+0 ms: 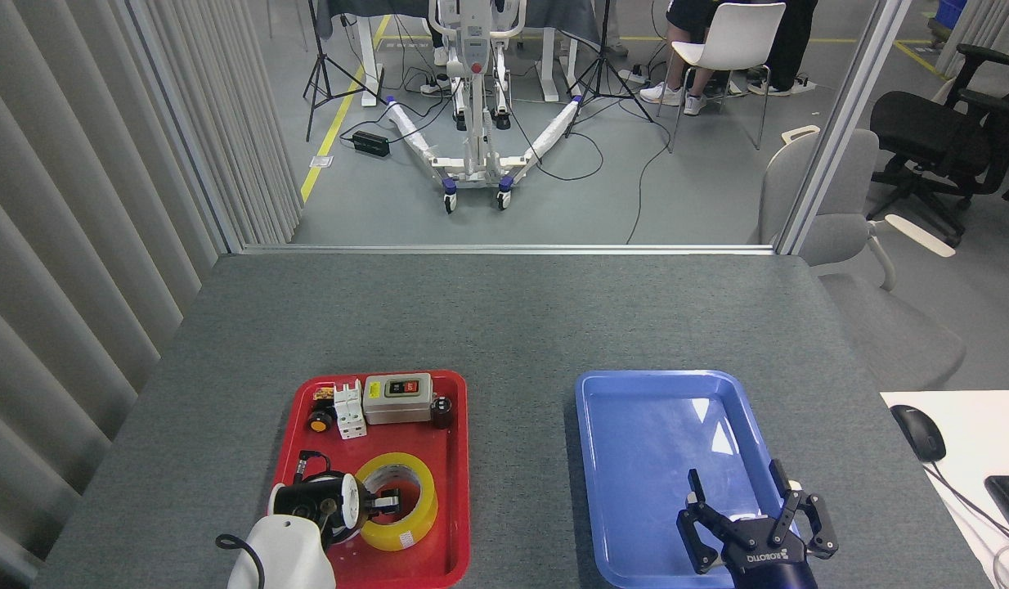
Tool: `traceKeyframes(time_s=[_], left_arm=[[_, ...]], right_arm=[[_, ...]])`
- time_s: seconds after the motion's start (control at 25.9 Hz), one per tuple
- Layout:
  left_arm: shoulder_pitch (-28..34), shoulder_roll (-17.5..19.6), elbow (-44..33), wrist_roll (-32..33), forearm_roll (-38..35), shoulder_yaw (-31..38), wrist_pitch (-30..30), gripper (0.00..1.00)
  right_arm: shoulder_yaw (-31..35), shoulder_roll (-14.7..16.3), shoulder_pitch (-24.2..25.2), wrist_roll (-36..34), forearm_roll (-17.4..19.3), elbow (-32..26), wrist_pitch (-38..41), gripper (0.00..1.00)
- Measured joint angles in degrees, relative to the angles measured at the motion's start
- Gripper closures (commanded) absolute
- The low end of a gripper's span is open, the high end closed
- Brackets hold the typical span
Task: Place and move tape with both arms
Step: 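Lift the tape roll with the left gripper toward the blue tray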
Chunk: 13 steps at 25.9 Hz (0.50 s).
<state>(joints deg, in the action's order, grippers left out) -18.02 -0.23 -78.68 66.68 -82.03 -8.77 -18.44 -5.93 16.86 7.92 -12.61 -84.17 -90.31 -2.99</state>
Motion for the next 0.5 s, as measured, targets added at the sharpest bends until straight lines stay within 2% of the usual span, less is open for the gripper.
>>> traceKeyframes(time_s=[0.08,0.15,0.39,0.5], left_arm=[[0.82,-0.23,-1.98,-0.45,1.13,0.72,0.16,1.00],[1.79,-0.72,-4.66,-1.28,5.23,1.49,0.35,1.00],[6.06,-1.94,-13.29,-7.18,28.43,4.92,0.08,1.00],[8.69,-3.52,-17.35,-9.56,43.37,6.37,0.25,1.00]], right_arm=[[-0.67,-0.24,-0.36,0.03,-0.02,0.02,0.04,0.00],[-1.22,-0.53,-0.65,0.07,-0.02,0.04,0.10,0.00],[-2.66,-0.63,-0.73,0.15,-0.10,0.04,0.21,0.00],[-3.04,-0.27,-0.67,0.15,-0.24,0.04,0.71,0.00]])
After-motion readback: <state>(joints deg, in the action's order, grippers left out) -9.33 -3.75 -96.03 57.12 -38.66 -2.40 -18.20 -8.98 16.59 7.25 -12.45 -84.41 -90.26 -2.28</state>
